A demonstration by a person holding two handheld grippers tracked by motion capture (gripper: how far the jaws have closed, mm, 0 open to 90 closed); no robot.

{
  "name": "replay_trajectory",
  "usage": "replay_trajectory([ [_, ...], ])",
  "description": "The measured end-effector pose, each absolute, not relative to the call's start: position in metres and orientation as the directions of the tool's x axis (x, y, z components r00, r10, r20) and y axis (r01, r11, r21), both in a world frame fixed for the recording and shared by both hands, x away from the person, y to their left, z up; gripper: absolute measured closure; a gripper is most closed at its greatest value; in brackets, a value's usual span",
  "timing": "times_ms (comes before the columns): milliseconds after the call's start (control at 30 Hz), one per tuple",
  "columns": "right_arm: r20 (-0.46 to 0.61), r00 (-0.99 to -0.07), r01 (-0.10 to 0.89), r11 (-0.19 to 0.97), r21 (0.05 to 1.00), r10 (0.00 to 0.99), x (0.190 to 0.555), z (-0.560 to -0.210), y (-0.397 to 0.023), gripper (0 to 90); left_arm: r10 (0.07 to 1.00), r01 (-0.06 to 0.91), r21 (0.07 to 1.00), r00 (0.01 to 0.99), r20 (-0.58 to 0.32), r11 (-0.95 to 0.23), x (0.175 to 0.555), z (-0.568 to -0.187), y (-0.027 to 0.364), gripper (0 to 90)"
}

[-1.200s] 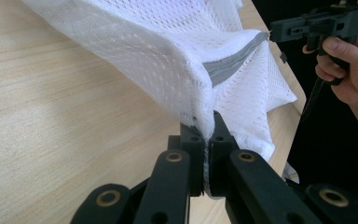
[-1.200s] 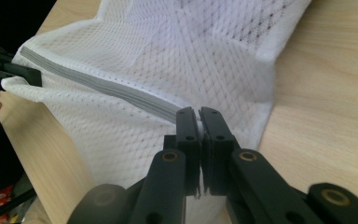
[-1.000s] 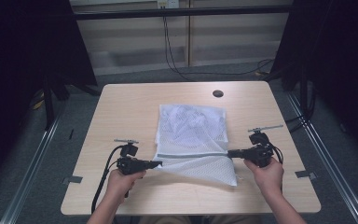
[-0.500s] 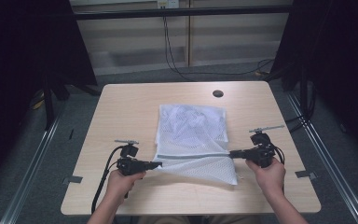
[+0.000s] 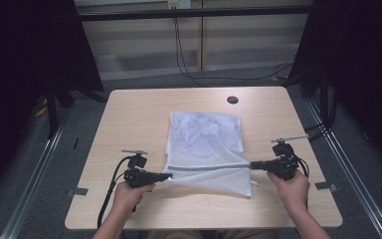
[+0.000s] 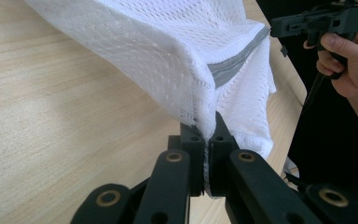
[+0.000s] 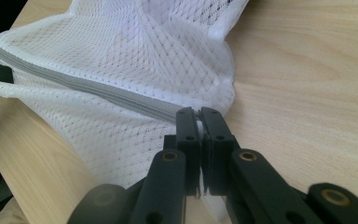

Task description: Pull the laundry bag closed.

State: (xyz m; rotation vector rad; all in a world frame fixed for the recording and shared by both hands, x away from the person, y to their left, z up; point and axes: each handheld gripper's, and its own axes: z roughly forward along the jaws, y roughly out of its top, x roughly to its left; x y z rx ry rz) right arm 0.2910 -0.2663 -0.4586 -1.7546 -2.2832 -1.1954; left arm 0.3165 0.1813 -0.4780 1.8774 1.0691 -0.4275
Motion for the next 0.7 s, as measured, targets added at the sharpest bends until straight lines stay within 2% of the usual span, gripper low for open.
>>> replay_trajectory([
  [100,0.454,-0.379,0.831,0.081,0.55,0.807,0.29,-0.459,-0.265,86.3,0.503,0.792,0.57,0.592,-0.63,-0.218,0.315,-0.475,0.183,82.5],
  [133,0.444,-0.384,0.826,0.086,0.556,0.81,0.289,-0.459,-0.265,85.6,0.516,0.791,0.571,0.591,-0.621,-0.219,0.316,-0.474,0.184,75.4],
  [167,0.446,-0.382,0.826,0.084,0.557,0.809,0.289,-0.459,-0.266,83.5,0.529,0.8,0.56,0.578,-0.621,-0.217,0.316,-0.474,0.184,63.3],
  [200,0.449,-0.377,0.826,0.075,0.559,0.81,0.289,-0.459,-0.266,75.8,0.538,0.799,0.557,0.579,-0.613,-0.225,0.317,-0.474,0.186,51.3],
  [267,0.435,-0.372,0.816,0.067,0.574,0.82,0.289,-0.458,-0.267,62.6,0.555,0.78,0.574,0.601,-0.575,-0.248,0.317,-0.473,0.186,41.4],
  [333,0.423,-0.37,0.812,0.066,0.58,0.827,0.289,-0.458,-0.266,53.1,0.585,0.762,0.597,0.611,-0.533,-0.252,0.317,-0.47,0.186,25.8],
  [367,0.415,-0.37,0.804,0.063,0.591,0.831,0.288,-0.457,-0.265,46.9,0.598,0.74,0.616,0.631,-0.494,-0.271,0.317,-0.468,0.187,20.9],
  [433,0.374,-0.376,0.782,0.074,0.619,0.848,0.288,-0.456,-0.265,36.2,0.621,0.716,0.634,0.646,-0.443,-0.292,0.316,-0.464,0.187,15.1],
  [500,0.354,-0.374,0.768,0.071,0.637,0.857,0.287,-0.455,-0.265,30.3,0.656,0.68,0.656,0.663,-0.361,-0.326,0.314,-0.461,0.187,10.6],
  [567,0.351,-0.373,0.76,0.065,0.647,0.859,0.286,-0.454,-0.265,26.8,0.677,0.666,0.661,0.665,-0.314,-0.347,0.314,-0.459,0.187,8.5],
  [700,0.327,-0.383,0.735,0.071,0.674,0.864,0.285,-0.453,-0.266,21.9,0.693,0.655,0.667,0.663,-0.282,-0.355,0.315,-0.458,0.188,7.4],
])
